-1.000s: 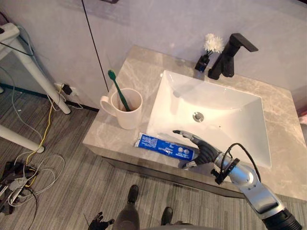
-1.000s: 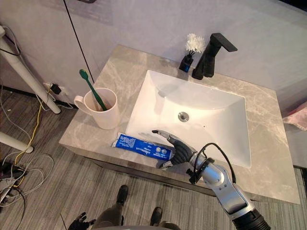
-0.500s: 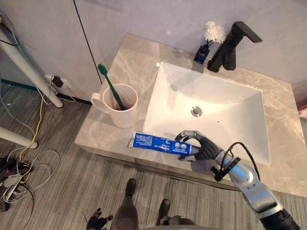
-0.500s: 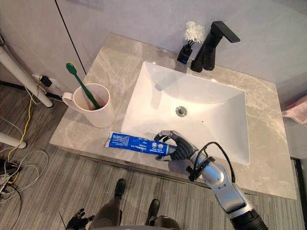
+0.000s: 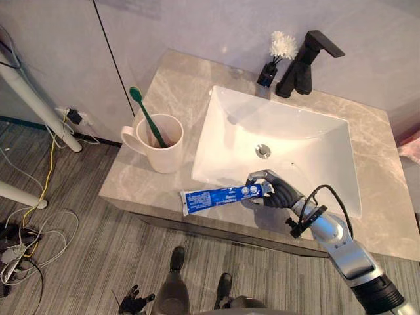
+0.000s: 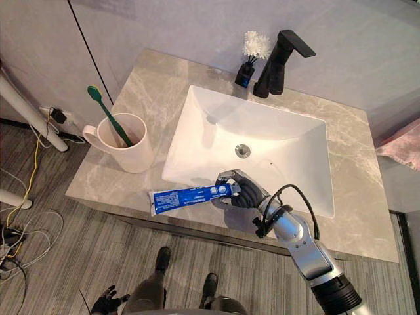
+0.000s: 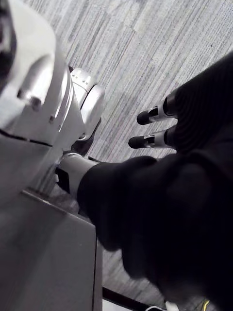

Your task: Organize washtable

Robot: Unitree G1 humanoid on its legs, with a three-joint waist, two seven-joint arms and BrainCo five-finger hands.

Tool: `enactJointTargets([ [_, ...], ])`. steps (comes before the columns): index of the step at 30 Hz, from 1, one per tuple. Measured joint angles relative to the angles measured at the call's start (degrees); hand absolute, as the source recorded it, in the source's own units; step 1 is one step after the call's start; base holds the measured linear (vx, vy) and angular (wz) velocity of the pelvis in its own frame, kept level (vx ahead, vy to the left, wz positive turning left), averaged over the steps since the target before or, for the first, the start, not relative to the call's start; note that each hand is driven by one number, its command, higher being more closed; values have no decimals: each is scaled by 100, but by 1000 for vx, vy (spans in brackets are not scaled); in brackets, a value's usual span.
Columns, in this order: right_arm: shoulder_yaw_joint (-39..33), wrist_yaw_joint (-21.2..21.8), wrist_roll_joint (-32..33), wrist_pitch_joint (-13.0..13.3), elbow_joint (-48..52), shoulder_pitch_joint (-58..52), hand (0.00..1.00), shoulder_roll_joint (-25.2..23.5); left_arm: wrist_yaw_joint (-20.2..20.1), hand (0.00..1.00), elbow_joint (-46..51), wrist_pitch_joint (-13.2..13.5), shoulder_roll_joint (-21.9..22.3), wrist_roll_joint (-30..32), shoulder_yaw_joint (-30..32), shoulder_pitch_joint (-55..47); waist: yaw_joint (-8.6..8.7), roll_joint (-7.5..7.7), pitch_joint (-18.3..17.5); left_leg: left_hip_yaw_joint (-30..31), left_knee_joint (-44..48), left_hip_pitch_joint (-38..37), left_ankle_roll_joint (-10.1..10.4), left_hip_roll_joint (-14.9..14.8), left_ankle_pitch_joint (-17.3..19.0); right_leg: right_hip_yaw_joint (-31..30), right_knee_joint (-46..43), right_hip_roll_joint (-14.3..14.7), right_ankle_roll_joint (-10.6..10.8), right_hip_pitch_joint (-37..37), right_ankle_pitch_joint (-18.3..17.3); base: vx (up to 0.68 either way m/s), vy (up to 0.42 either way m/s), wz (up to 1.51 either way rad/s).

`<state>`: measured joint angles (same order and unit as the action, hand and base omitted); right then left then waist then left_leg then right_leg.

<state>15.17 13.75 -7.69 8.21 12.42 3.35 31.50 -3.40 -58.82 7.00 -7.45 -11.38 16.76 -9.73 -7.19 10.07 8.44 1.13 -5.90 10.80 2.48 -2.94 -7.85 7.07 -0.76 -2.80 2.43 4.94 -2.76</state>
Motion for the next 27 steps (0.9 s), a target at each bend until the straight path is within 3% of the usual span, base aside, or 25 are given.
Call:
enactJointTargets([
  [4,-197,25,32,-12,-71,-45,100,20,142,0,44,-5,190,-834,836,1,10,-12,-14,-5,0,-134,7,21,-5,9,67,-16,17,-167,-14,0,0,0],
  [7,-801,7,33,-76,-277,-39,100,25,369,0,336,11,177,-1734,2138,10,20,-49,-165,-2,0,-143,8,32,-5,25,111,-23,19,-200,-14,0,0,0],
  [10,-1941,-298,33,-267,-474,121,100,65,885,0,1082,256,-145,-2676,3827,115,24,-158,-425,19,1,-305,1,68,-7,71,219,-47,21,-399,-13,29,-5,8],
  [15,-2948,-947,48,-336,-478,575,100,141,1504,0,2612,649,-400,-2842,4893,397,20,-367,-768,33,0,-453,21,95,23,148,258,-63,28,-576,-24,17,-5,3],
  [22,-3256,-1639,368,-332,-241,873,100,-6,2121,0,5043,1244,-496,-2832,4767,926,12,-614,-1068,134,0,-566,46,141,49,332,201,-99,26,-731,-192,-17,-3,13],
  [26,-2839,-1752,555,-303,-146,1111,100,-648,2237,0,6199,1478,-511,-2895,3580,1130,-31,-691,-1121,358,1,-602,50,198,43,564,189,-127,21,-881,-209,-5,-5,29],
  [27,-2616,-1755,607,-303,-146,1149,100,-825,2208,0,6496,1476,-516,-2976,3020,1179,-121,-702,-1128,385,2,-636,50,212,43,598,171,-139,40,-922,-219,14,-7,17],
])
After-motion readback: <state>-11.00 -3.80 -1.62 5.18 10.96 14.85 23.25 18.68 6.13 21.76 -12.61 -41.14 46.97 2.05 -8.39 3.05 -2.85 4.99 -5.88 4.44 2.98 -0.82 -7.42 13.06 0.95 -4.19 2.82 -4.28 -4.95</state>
